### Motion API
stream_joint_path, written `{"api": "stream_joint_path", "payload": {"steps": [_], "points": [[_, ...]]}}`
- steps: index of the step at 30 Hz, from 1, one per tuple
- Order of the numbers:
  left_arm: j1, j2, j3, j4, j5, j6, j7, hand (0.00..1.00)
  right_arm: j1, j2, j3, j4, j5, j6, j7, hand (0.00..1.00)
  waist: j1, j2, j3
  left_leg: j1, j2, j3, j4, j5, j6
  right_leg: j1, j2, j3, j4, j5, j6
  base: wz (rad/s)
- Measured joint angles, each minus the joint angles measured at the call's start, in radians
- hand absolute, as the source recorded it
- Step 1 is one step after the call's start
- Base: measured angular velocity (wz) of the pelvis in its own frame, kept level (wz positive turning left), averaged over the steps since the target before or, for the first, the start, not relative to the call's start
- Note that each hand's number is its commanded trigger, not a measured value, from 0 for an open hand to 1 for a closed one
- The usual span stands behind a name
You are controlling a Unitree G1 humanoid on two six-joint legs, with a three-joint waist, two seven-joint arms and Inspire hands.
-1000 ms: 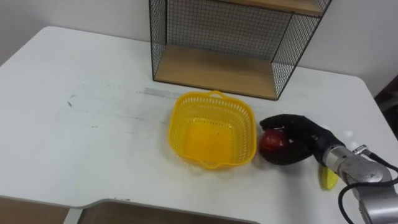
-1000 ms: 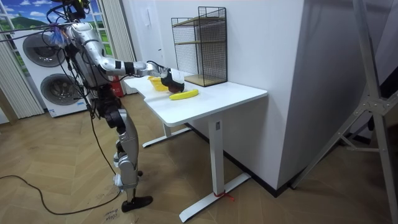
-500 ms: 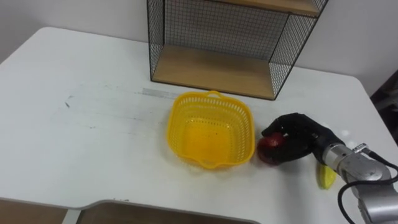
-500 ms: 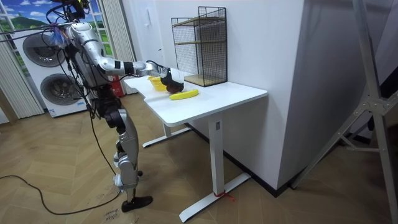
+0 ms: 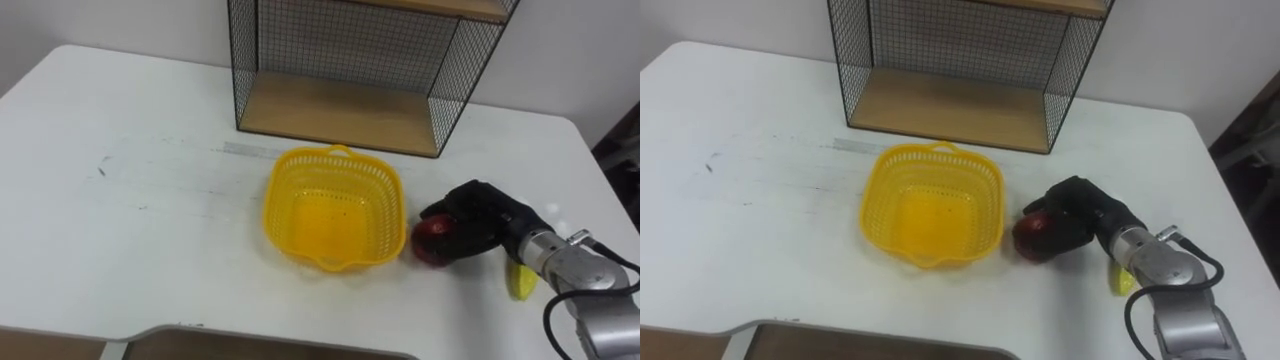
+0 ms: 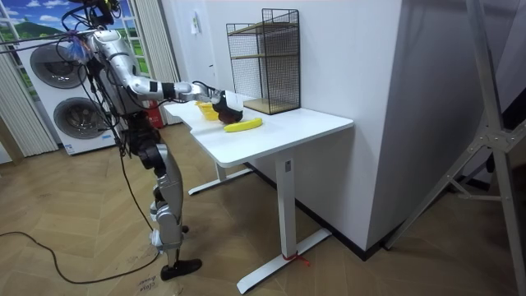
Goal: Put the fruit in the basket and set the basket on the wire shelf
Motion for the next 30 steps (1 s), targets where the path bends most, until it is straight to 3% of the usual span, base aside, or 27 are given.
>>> {"api": "stream_joint_path", "payload": {"steps": [5,16,30], "points": [[0.001,0.000,0.004,0.004,0.000,-0.001,0.000,0.00,0.000,-0.027,-0.007,-0.025,0.001,0.000,-0.007,1.00,0.000,-0.002,-0.0010,0.003,0.000,0.004,-0.002,0.000,0.000,-0.001,0.000,0.004,0.002,0.000,0.000,-0.01],[0.004,-0.007,0.037,-0.002,0.007,-0.015,-0.005,0.00,-0.001,-0.028,-0.120,-0.231,-0.008,0.000,-0.007,1.00,-0.024,0.002,0.0045,-0.014,0.001,0.012,0.013,-0.002,0.001,-0.018,0.000,0.010,0.007,0.000,0.000,-0.01],[-0.007,-0.008,0.038,0.000,0.001,-0.036,-0.004,0.00,-0.022,-0.029,-0.140,-0.387,-0.002,0.000,-0.042,1.00,-0.025,0.007,0.0087,-0.013,0.001,0.014,0.004,-0.002,0.001,-0.031,0.000,0.018,0.014,0.000,0.000,0.00]]}}
